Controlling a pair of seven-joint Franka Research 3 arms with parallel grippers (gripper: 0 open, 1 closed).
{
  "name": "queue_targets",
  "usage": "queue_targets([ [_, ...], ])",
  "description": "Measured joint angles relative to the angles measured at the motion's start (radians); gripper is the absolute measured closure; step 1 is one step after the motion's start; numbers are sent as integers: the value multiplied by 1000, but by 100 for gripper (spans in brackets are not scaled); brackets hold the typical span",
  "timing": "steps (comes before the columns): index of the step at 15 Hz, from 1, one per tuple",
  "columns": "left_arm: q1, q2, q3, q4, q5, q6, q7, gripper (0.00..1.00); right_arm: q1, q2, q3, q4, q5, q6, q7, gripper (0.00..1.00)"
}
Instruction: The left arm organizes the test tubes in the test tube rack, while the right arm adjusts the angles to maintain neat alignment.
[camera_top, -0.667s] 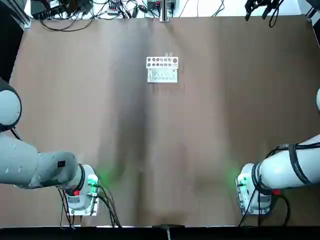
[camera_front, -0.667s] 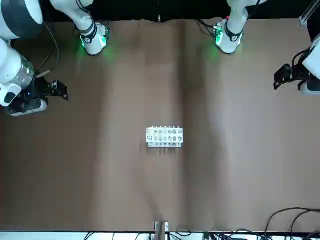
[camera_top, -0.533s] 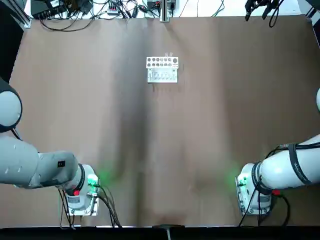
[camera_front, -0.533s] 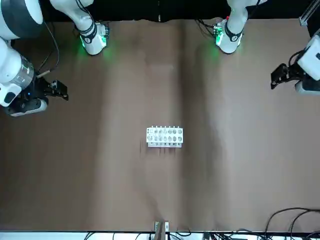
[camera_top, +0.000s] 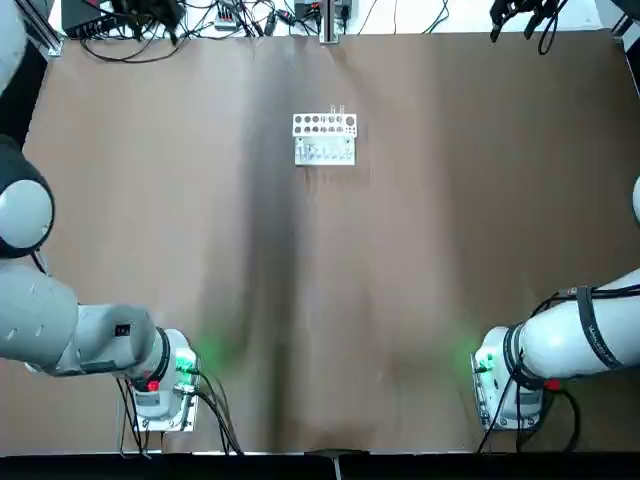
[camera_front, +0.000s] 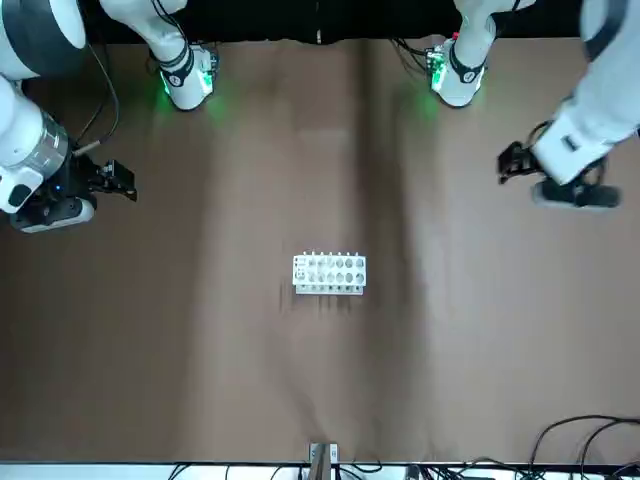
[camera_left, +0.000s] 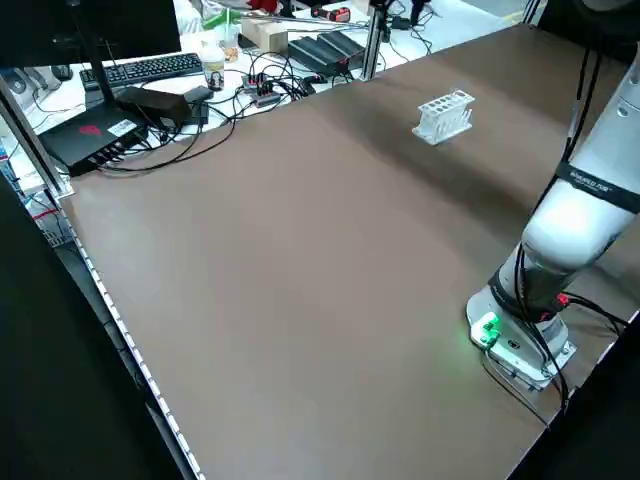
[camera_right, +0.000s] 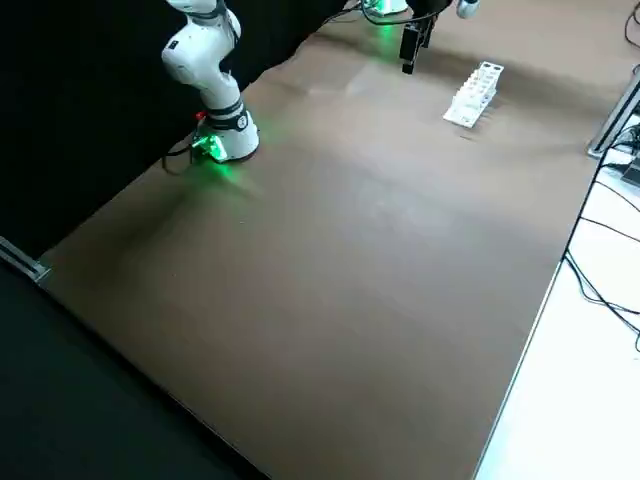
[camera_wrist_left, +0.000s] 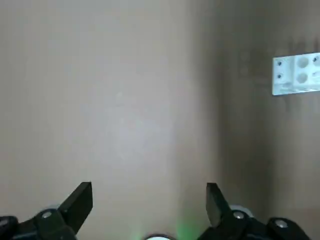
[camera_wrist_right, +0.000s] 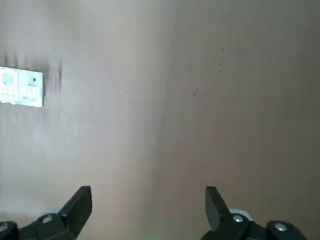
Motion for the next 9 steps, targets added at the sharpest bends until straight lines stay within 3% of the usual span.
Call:
queue_targets([
  [4, -154, 80, -14, 3, -1, 30, -204, 0, 0, 0, 0, 0, 0, 0, 0, 0],
  [6, -276, 164, -14, 15, -1, 156, -382, 0, 0, 0, 0, -1, 0, 0, 0, 0],
  [9, -381, 274, -9, 61, -1, 283, -546, 0, 0, 0, 0, -1, 0, 0, 0, 0],
])
